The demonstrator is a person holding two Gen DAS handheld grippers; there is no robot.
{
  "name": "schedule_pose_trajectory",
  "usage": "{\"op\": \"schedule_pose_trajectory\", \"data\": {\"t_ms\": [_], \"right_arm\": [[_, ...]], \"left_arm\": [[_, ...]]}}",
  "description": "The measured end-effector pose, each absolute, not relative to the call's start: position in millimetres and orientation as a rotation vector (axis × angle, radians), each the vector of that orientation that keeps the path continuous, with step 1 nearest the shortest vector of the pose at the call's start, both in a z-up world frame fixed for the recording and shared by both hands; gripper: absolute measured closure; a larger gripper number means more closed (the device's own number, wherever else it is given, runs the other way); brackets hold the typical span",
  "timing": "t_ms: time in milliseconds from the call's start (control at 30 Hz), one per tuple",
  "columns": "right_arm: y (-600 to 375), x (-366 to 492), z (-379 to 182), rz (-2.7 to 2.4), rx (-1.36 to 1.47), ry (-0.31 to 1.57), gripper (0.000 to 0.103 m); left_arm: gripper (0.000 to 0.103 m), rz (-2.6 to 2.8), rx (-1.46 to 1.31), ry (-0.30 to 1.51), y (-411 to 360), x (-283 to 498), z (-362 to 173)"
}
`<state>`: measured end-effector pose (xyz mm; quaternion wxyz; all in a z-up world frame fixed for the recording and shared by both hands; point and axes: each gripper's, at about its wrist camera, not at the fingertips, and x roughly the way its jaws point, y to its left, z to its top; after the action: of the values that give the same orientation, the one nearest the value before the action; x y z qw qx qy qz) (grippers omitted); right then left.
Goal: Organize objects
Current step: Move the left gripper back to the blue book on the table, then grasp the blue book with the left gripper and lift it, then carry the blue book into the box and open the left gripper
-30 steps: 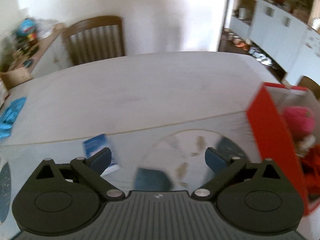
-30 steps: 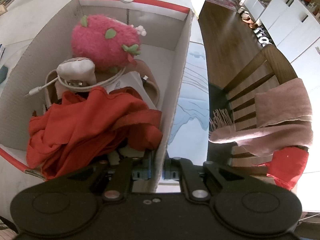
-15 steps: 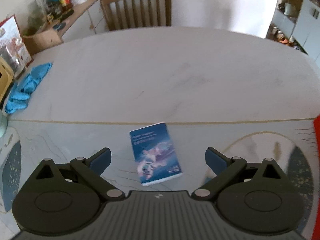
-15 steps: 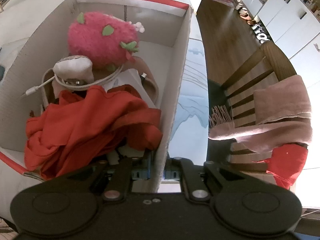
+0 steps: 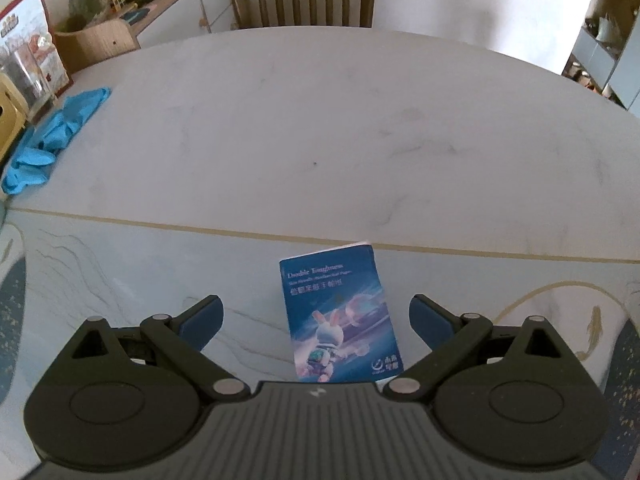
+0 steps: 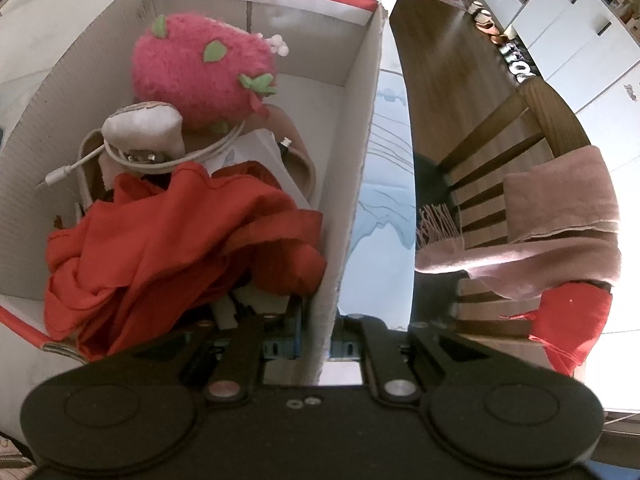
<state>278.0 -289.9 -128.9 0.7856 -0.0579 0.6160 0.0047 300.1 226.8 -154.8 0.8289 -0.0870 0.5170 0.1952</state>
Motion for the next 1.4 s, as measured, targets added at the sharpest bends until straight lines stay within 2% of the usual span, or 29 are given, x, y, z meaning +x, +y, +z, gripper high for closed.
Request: {"op": "schedule_pose_trajectory", "data": {"t_ms": [67,133,333,667,933,1400], "right_arm": [[-290.0,278.6,-129.4,0.009,-0.127,1.330,0.094],[-289.3,278.8,-129.8,0.008,-0.128,1.332,0.094],[-288.3,278.5,-129.1,0.006,-0.130,1.331,0.093],[-289.5,277.8,-129.0,0.008,-0.133,1.329,0.094],[-288.3,278.6,-127.7,0.008,-0.135,1.325,0.094],[-289.6,276.4,-126.8,0.014,-0.125,1.301,0.095]], "left_arm": [[0.010,0.406,-0.190,1.096,226.4,299.9,-155.7],[0.025,0.407,-0.189,1.100,228.5,300.9,-157.0],[0.050,0.383,-0.209,1.105,227.0,300.4,-160.2],[0.051,0.350,-0.194,1.111,213.3,287.5,-154.0],[0.051,0.283,-0.173,1.085,187.9,268.5,-128.5],[0.051,0.041,-0.081,1.020,88.9,242.3,-63.3]]}}
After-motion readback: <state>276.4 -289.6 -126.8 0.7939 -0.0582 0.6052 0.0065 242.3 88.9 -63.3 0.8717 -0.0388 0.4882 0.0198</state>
